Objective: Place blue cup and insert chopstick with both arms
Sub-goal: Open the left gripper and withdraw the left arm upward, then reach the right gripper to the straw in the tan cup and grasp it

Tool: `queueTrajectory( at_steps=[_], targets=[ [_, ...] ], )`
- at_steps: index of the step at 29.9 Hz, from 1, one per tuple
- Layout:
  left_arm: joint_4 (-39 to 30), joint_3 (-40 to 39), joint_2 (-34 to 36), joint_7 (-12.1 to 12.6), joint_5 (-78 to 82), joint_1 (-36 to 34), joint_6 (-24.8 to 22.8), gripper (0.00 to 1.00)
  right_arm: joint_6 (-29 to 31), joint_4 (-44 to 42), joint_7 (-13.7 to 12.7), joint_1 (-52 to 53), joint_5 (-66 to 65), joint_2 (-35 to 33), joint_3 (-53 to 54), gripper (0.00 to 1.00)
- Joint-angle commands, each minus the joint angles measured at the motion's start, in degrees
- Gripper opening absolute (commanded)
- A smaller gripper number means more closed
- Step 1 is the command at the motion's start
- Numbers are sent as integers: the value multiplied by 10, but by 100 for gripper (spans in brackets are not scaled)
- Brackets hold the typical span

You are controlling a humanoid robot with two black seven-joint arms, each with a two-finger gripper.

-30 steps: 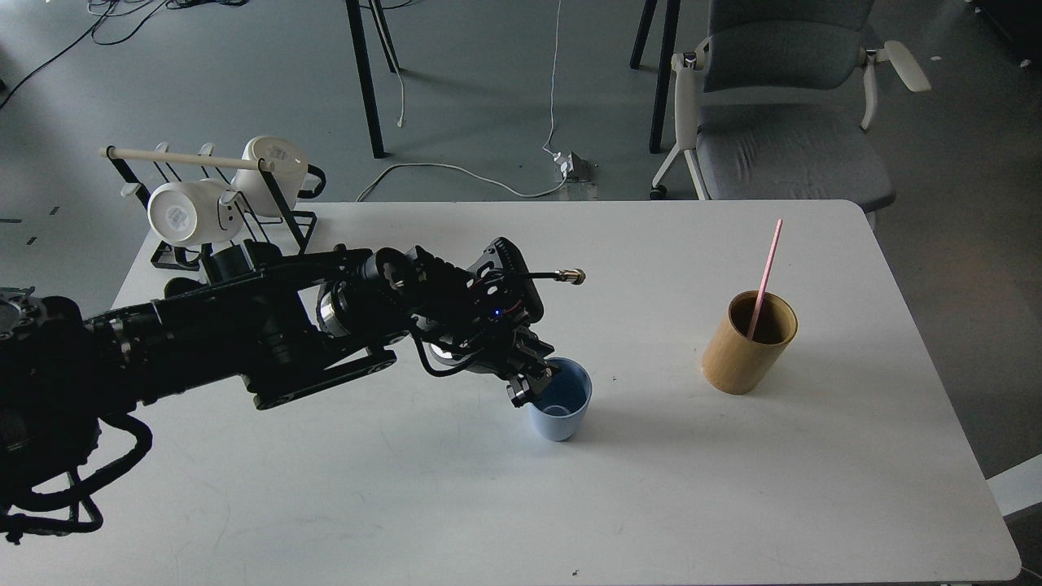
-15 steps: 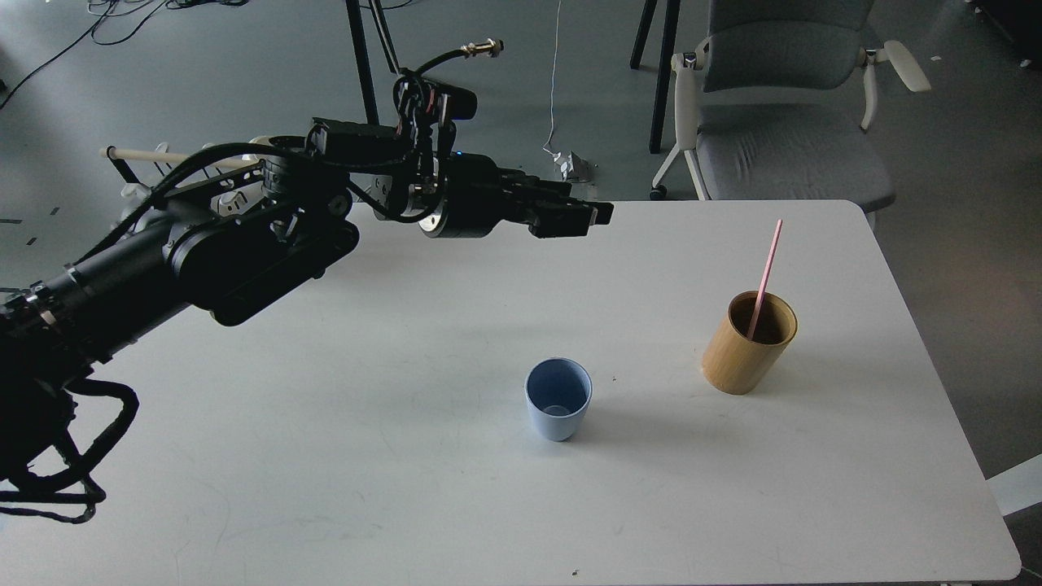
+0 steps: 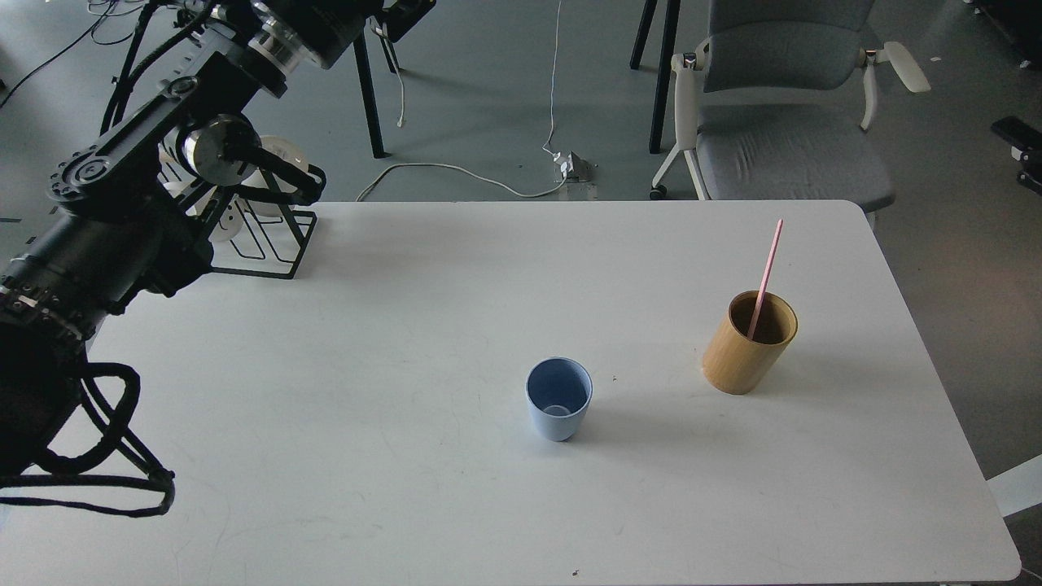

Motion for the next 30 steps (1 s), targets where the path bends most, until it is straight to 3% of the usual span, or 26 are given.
queueTrajectory(
  at_steps=[1,4,8,10,16,22,30],
  targets=[
    [41,0,3,5,-108,2,-1,99,-24,43,0,-3,-108,-5,-15,99],
    [81,-2,5,17,-155,14,-1,99,-37,65,1,-3,-209,-4,-43,99],
    [153,-4,2,63,-195,14,-1,99,-40,71,1,6,-383,4,-81,98],
    [171,-4,0,75,-207,14,-1,99,-40,69,1,6,-473,28,-91,98],
    [171,-5,-2,73,-262,32,-1,99,-41,62,0,6,-634,103,-107,95],
    [148,-13,1,71,-325,72,-1,100,-47,31,0,8,-643,147,-133,79],
    [131,-1,6,73,-323,85,-1,100,-51,12,-10,26,-665,176,-136,72]
  ],
)
